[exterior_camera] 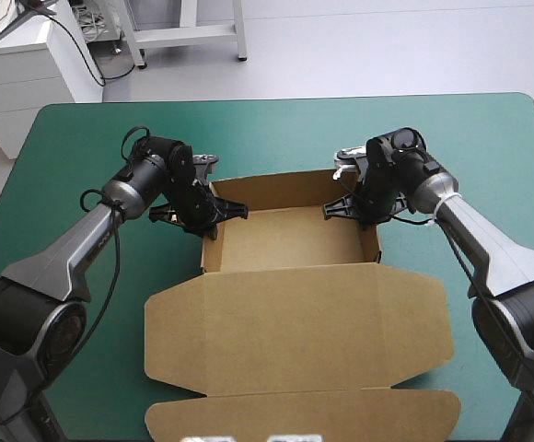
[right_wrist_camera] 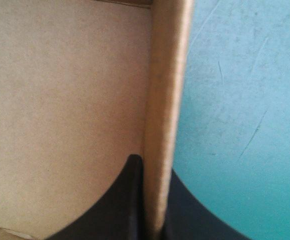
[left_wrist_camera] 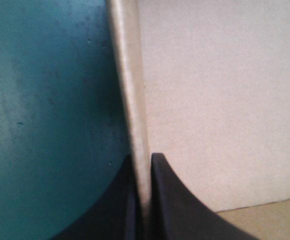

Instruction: Fold the box

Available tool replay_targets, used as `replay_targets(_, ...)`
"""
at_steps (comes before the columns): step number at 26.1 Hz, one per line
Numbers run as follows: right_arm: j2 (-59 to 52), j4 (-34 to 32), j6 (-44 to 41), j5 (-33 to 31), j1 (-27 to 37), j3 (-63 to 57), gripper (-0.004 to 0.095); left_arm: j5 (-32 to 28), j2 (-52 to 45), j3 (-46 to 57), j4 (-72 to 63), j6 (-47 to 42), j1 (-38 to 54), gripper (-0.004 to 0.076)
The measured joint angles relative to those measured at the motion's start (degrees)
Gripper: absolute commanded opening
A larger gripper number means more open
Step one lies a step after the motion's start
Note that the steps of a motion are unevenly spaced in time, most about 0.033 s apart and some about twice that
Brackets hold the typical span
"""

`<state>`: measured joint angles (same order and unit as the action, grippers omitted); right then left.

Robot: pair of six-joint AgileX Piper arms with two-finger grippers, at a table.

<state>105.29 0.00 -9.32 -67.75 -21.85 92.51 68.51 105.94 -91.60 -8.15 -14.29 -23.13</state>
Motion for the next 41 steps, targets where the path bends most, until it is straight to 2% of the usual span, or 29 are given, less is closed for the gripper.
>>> replay_targets(8, 0.0, -0.3, 0.3, 0.3, 0.1, 0.0, -0.0006, 0.2, 0.6, -0.3, -0.5, 0.4, 0.1, -0.0008)
replay_targets(12, 0.3, -0.9, 0.5, 0.3, 0.1, 0.0, 0.0083, 0.3, 0.7, -0.4, -0.7, 0.6, 0.1, 0.0037)
replay_targets(16, 0.3, -1.6, 1.8, -1.0, 0.0, 0.0, 0.0248, -0.1, 0.9, -0.5, -1.1, 2.8, 0.1, 0.0178)
replay_targets(18, 0.4, -2.4, 2.7, -2.2, -0.1, -0.1, 0.0324, -1.5, 1.4, -0.5, -1.9, 3.8, 0.1, 0.0288)
replay_targets(22, 0.6, -4.2, 3.2, -2.5, -0.1, -0.1, 0.0418, -3.6, 2.3, -0.4, -3.6, 4.3, 0.0, 0.0484)
replay_targets(25, 0.6, -5.1, 3.2, -2.5, -0.1, -0.1, 0.0462, -4.4, 2.3, -0.4, -3.8, 4.3, 0.0, 0.0563)
replay_targets(30, 0.9, -5.2, 2.0, -2.2, -0.1, -0.1, 0.0501, -5.6, 2.3, -0.4, -3.8, 4.3, 0.0, 0.0568)
replay_targets(38, 2.5, -5.2, 1.3, -0.3, -0.1, -0.1, 0.0482, -7.0, 2.3, -0.8, -3.9, 4.3, 0.0, 0.0568)
replay_targets(41, 2.5, -5.4, -0.5, -1.6, -0.1, 0.8, 0.0482, -6.0, 2.3, -5.0, -3.8, 6.0, 0.0, 0.0568)
